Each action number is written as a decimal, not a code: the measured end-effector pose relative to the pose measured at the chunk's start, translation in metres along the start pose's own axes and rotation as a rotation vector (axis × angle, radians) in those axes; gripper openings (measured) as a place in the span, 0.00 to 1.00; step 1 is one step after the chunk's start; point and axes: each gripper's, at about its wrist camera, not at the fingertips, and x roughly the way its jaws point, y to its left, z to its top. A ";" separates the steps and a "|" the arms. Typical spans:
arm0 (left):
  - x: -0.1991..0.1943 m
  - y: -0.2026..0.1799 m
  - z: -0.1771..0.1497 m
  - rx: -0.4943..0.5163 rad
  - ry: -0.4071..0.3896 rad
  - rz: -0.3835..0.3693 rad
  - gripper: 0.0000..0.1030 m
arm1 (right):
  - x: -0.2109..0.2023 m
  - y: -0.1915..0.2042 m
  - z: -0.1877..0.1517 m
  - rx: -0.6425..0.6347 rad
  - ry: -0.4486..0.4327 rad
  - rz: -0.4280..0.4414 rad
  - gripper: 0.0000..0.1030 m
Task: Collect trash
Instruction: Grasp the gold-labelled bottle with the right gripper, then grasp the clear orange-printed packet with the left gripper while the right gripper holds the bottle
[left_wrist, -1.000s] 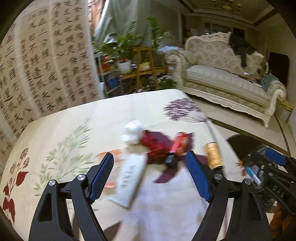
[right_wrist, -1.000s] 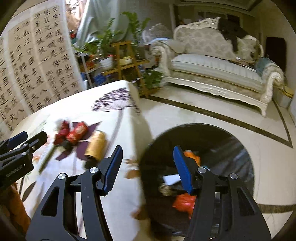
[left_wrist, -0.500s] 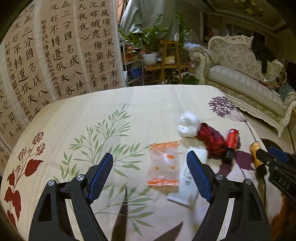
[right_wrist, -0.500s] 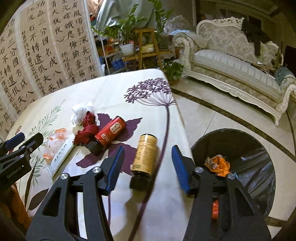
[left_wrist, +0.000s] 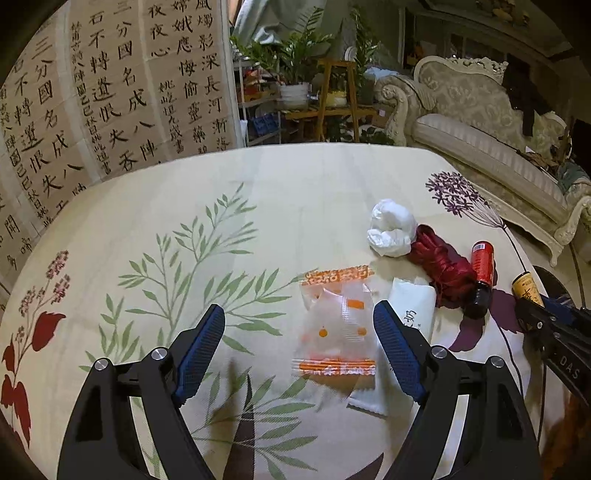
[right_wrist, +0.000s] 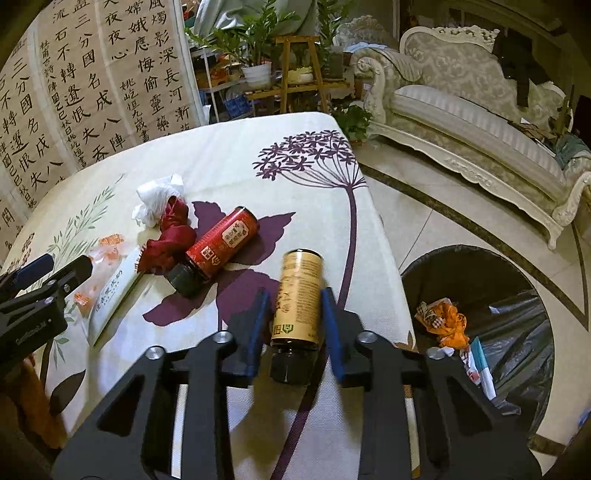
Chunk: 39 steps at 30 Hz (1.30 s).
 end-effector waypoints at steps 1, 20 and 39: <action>0.002 0.000 0.000 0.001 0.006 -0.005 0.78 | 0.000 0.000 0.000 -0.001 0.000 0.001 0.23; 0.012 0.002 -0.002 0.032 0.065 -0.090 0.44 | 0.001 0.000 0.000 -0.010 0.001 0.004 0.23; -0.005 0.008 -0.006 -0.002 0.002 -0.062 0.37 | -0.008 0.003 -0.003 -0.004 -0.025 0.006 0.22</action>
